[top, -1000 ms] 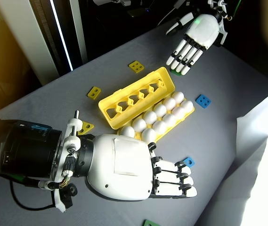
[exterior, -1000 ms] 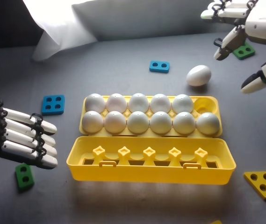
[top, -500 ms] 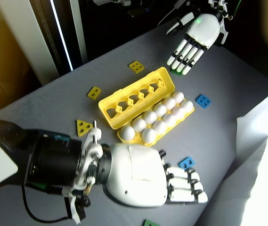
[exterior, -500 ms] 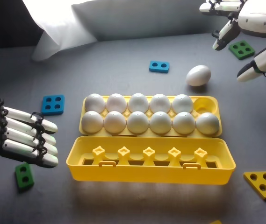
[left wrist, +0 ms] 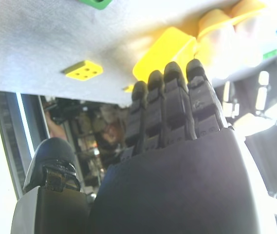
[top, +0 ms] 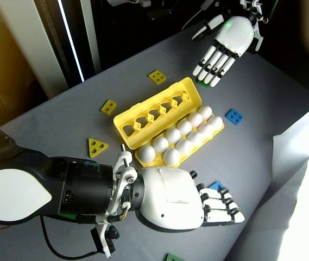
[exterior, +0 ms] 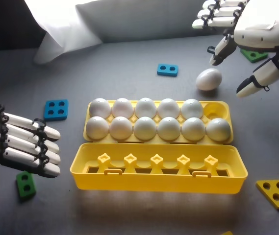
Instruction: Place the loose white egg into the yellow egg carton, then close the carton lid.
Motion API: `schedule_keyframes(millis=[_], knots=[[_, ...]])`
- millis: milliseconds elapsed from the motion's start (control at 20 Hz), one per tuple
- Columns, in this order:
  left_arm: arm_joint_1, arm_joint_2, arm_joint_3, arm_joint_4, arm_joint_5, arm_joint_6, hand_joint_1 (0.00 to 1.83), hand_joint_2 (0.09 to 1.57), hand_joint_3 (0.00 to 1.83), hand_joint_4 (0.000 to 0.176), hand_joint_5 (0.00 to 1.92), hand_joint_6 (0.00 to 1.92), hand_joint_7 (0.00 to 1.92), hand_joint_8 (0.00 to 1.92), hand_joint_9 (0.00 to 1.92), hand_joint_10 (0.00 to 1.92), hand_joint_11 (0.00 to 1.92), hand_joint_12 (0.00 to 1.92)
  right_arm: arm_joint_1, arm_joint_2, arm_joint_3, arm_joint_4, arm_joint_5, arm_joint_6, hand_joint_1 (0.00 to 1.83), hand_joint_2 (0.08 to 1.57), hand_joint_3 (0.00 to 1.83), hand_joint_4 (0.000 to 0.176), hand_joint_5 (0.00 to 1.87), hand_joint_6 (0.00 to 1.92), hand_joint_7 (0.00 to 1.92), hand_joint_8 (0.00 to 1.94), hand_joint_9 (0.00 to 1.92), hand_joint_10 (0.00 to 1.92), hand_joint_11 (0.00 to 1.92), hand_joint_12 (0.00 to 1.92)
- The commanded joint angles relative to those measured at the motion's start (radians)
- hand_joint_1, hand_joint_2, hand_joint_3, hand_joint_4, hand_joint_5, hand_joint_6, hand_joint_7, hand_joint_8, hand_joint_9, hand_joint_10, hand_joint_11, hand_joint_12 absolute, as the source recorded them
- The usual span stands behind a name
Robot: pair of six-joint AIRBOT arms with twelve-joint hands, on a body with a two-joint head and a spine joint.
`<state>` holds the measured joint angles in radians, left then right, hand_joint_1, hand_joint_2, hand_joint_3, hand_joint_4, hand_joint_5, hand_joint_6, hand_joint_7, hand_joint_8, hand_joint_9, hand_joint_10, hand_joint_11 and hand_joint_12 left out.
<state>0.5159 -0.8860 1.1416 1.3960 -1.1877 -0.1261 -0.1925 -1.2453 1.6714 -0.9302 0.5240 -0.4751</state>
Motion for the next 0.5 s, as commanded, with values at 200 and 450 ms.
schedule_keyframes(millis=[200,450], knots=[[-0.005,0.009,0.007,-0.065,-0.049,-0.002,0.00,1.21,0.00,0.000,0.16,0.00,0.17,0.00,0.12,0.00,0.00,0.03,0.003,-0.019,0.042,0.039,0.080,-0.003,0.69,0.79,0.00,0.156,0.84,0.01,0.05,0.01,0.00,0.00,0.00,0.00],[-0.007,0.010,0.005,-0.065,-0.047,-0.002,0.00,1.21,0.00,0.000,0.20,0.01,0.21,0.01,0.15,0.01,0.04,0.04,0.002,-0.064,0.091,0.039,0.092,-0.004,0.67,0.79,0.00,0.161,0.84,0.01,0.04,0.01,0.00,0.00,0.00,0.00]])
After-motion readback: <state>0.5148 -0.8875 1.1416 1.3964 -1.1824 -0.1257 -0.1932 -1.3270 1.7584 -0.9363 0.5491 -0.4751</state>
